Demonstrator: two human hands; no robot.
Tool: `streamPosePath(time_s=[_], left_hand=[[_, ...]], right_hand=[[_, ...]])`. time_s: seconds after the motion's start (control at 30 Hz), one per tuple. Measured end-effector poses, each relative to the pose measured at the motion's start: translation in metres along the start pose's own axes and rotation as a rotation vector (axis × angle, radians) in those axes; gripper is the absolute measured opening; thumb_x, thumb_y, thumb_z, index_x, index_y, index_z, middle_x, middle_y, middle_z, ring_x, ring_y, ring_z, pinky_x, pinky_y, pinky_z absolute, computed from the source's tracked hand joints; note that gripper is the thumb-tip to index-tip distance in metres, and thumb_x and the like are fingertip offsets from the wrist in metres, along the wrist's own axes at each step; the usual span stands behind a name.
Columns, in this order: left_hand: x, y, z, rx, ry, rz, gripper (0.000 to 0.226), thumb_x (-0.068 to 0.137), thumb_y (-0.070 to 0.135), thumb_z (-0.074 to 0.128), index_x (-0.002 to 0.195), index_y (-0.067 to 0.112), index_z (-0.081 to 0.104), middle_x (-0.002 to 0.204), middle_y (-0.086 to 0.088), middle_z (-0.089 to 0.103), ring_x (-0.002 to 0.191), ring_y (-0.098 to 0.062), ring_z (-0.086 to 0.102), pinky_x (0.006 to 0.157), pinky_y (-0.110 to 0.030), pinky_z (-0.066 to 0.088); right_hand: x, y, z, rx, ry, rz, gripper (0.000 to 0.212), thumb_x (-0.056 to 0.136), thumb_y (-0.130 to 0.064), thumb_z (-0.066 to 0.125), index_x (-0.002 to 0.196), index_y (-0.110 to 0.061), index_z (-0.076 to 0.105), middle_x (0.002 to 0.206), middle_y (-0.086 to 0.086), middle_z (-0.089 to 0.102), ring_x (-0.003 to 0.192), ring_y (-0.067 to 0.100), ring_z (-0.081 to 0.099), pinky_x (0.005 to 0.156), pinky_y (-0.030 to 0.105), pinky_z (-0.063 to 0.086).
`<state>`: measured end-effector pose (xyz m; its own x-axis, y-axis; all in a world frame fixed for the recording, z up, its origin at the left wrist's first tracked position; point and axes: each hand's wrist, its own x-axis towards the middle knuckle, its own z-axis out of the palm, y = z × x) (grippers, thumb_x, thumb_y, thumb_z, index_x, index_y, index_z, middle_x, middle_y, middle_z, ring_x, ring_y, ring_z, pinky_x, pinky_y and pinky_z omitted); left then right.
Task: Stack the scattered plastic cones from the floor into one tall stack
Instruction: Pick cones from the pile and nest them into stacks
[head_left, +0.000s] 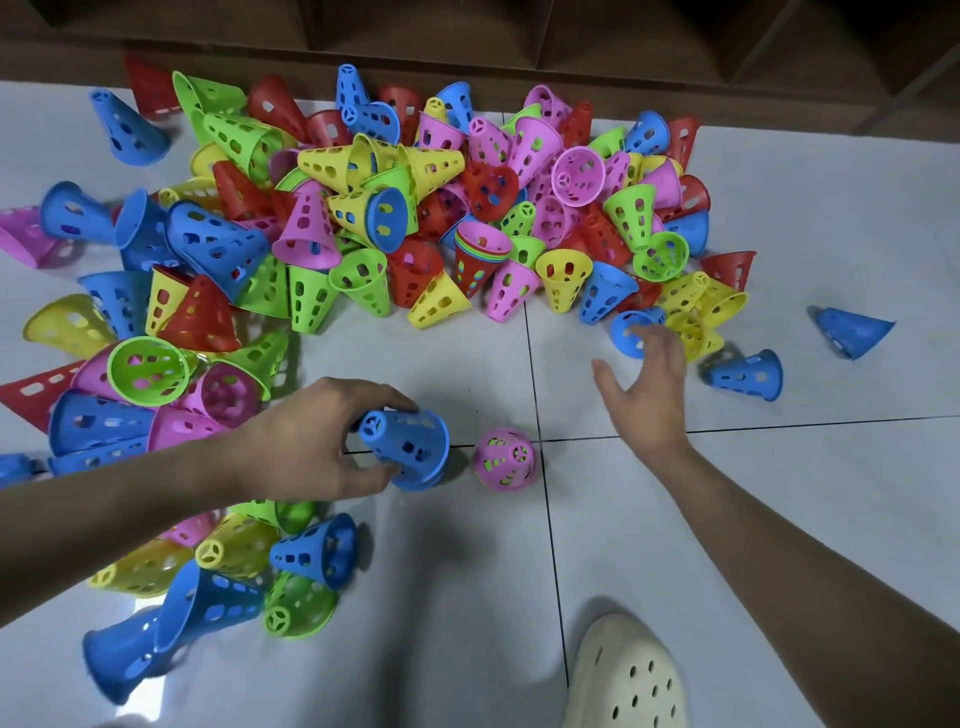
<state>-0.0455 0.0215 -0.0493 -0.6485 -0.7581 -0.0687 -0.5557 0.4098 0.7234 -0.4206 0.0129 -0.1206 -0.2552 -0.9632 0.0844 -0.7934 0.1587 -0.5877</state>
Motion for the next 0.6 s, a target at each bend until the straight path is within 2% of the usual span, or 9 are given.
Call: streamPosePath(time_s=[0.07, 0.17, 0.3, 0.37, 0.43, 0.5, 0.6], left_hand=[[0.001, -0.002, 0.01, 0.054, -0.047, 0.019, 0.054, 0.073, 0.045, 0.07, 0.122, 0.024, 0.065, 0.111, 0.014, 0.07, 0.095, 0.002, 0.064, 0.083, -0.015, 0.054], [0.002, -0.01, 0.026, 0.12, -0.086, 0.011, 0.059, 0.077, 0.049, 0.073, 0.129, 0.026, 0.061, 0.118, 0.013, 0.068, 0.101, -0.004, 0.064, 0.085, -0.019, 0.055], [0.004, -0.019, 0.041, 0.189, -0.099, -0.024, 0.058, 0.082, 0.05, 0.074, 0.133, 0.027, 0.058, 0.116, 0.011, 0.065, 0.098, -0.008, 0.064, 0.081, -0.022, 0.054], [0.006, -0.02, 0.044, 0.203, -0.108, -0.057, 0.057, 0.084, 0.049, 0.073, 0.135, 0.028, 0.056, 0.112, 0.013, 0.062, 0.089, -0.005, 0.058, 0.077, -0.021, 0.051], [0.006, -0.021, 0.046, 0.21, -0.126, -0.089, 0.056, 0.086, 0.048, 0.072, 0.137, 0.029, 0.054, 0.106, 0.018, 0.054, 0.083, -0.001, 0.049, 0.075, -0.021, 0.047], [0.005, -0.022, 0.047, 0.21, -0.144, -0.105, 0.057, 0.088, 0.047, 0.071, 0.138, 0.029, 0.053, 0.104, 0.021, 0.047, 0.08, 0.0, 0.045, 0.073, -0.02, 0.044], [0.005, -0.022, 0.048, 0.199, -0.16, -0.11, 0.058, 0.088, 0.048, 0.07, 0.139, 0.028, 0.052, 0.105, 0.021, 0.046, 0.078, 0.002, 0.044, 0.073, -0.017, 0.041]], right_hand=[[0.021, 0.005, -0.006, -0.095, -0.021, 0.06, 0.065, 0.09, -0.034, 0.067, 0.142, -0.005, 0.044, 0.15, 0.019, 0.036, 0.138, 0.036, 0.033, 0.115, 0.042, 0.027], [0.046, 0.014, -0.008, -0.181, -0.121, 0.113, 0.072, 0.092, -0.032, 0.066, 0.152, -0.01, 0.033, 0.159, 0.016, 0.028, 0.146, 0.036, 0.024, 0.12, 0.044, 0.02], [0.057, 0.021, -0.004, -0.145, -0.26, 0.187, 0.068, 0.095, -0.036, 0.061, 0.153, -0.015, 0.033, 0.159, 0.012, 0.028, 0.148, 0.029, 0.026, 0.12, 0.042, 0.025], [0.055, 0.019, -0.003, -0.103, -0.221, 0.188, 0.057, 0.093, -0.037, 0.06, 0.142, -0.012, 0.045, 0.149, 0.013, 0.039, 0.137, 0.03, 0.038, 0.112, 0.039, 0.033], [0.051, 0.015, -0.004, -0.05, -0.162, 0.207, 0.041, 0.092, -0.036, 0.062, 0.124, -0.011, 0.056, 0.134, 0.013, 0.047, 0.118, 0.027, 0.05, 0.102, 0.037, 0.04], [0.043, 0.011, -0.004, -0.014, -0.152, 0.254, 0.026, 0.093, -0.032, 0.067, 0.107, -0.012, 0.058, 0.126, 0.009, 0.045, 0.101, 0.021, 0.051, 0.094, 0.034, 0.043], [0.031, 0.008, -0.002, -0.005, -0.187, 0.333, 0.028, 0.09, -0.029, 0.071, 0.101, -0.011, 0.053, 0.117, 0.006, 0.039, 0.093, 0.02, 0.049, 0.083, 0.032, 0.043]])
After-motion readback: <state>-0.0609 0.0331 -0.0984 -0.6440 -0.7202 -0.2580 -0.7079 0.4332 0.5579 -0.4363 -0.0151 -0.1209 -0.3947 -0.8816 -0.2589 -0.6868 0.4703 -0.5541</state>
